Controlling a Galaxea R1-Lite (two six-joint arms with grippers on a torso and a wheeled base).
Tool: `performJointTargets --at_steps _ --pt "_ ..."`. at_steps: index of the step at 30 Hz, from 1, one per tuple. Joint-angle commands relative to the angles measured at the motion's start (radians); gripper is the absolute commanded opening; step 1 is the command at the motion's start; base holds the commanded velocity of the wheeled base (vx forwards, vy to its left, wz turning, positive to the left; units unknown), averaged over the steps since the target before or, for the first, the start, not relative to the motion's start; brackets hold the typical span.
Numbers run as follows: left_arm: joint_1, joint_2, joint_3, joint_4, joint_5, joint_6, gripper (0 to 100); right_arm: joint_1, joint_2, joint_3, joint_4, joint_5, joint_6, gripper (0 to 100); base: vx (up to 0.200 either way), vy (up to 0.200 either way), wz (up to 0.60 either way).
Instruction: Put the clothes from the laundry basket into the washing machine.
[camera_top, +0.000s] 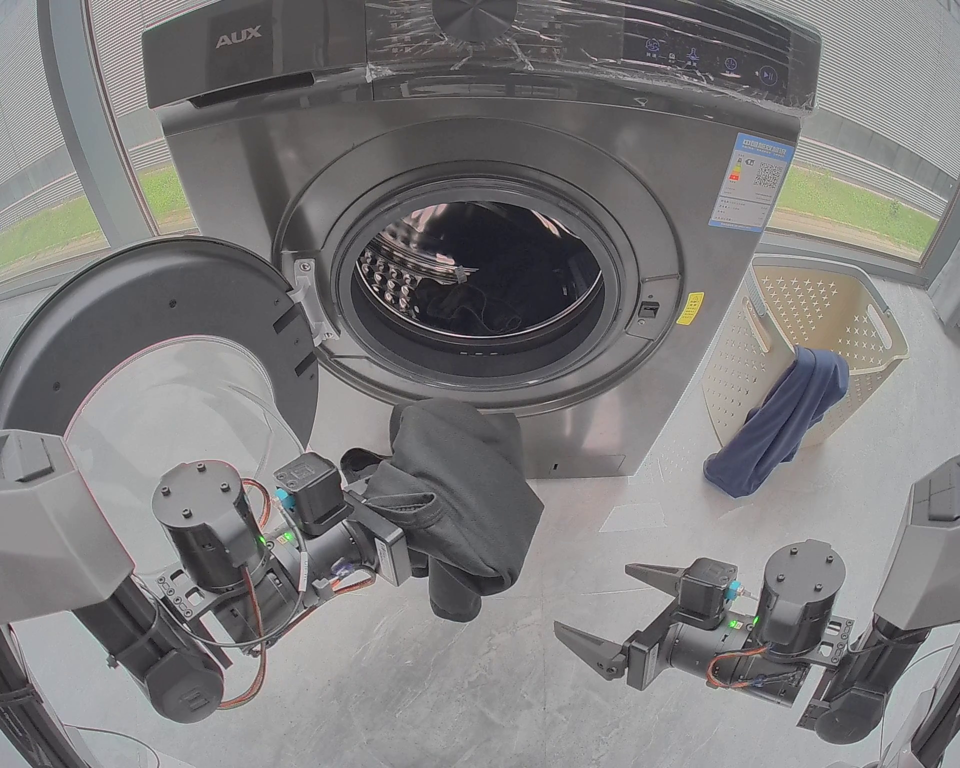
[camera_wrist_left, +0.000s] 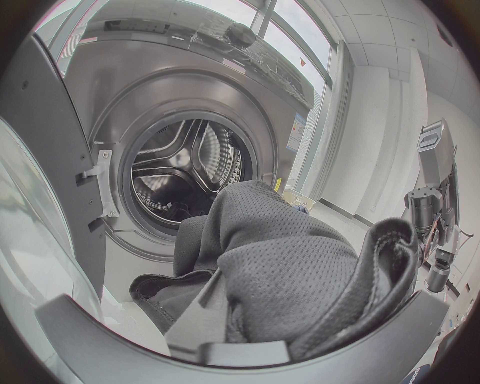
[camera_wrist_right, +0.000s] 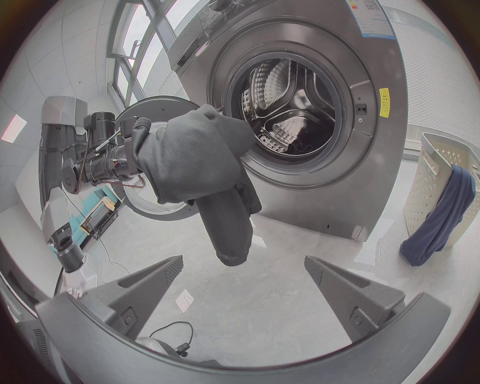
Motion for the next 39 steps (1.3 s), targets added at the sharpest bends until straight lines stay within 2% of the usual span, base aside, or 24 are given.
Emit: performJointTargets --at_steps 1,7,8,15,25,33,36,39 --pt "0.005 -0.036 0.024 0.000 0.005 0.002 0 -0.030 -0.020 -0.011 0.000 0.002 -0.009 100 0.000 0.000 0.00" --pt "0.002 0.003 0.012 -0.001 0.007 0.000 0 -0.050 0.017 -0.027 0.000 -0.001 0.000 100 0.000 0.000 0.00" --pt "-0.002 0.008 0.012 -0.001 0.004 0.000 0 -0.073 -0.005 -0.039 0.000 -0.001 0.000 100 0.200 0.000 0.00" --pt "-0.010 0.010 0.009 -0.001 -0.001 -0.001 0 -0.102 -0.043 -0.043 0.000 0.002 0.001 100 0.200 0.000 0.00" --pt "-0.036 0.017 0.010 -0.001 -0.002 -0.003 0 -0.104 -0.043 -0.056 0.000 0.004 0.001 100 0.200 0.000 0.00" --pt "-0.045 0.023 0.009 -0.001 -0.002 -0.001 0 -0.089 -0.046 -0.022 0.000 0.007 0.001 100 0.200 0.000 0.00" --pt "-0.073 0.025 0.009 -0.001 -0.001 -0.006 0 -0.053 -0.066 0.055 0.000 0.013 -0.005 100 0.067 0.000 0.00" --pt "-0.097 0.051 -0.016 -0.001 0.004 -0.006 0 -0.016 -0.097 0.087 0.000 0.017 -0.008 100 0.000 0.000 0.00"
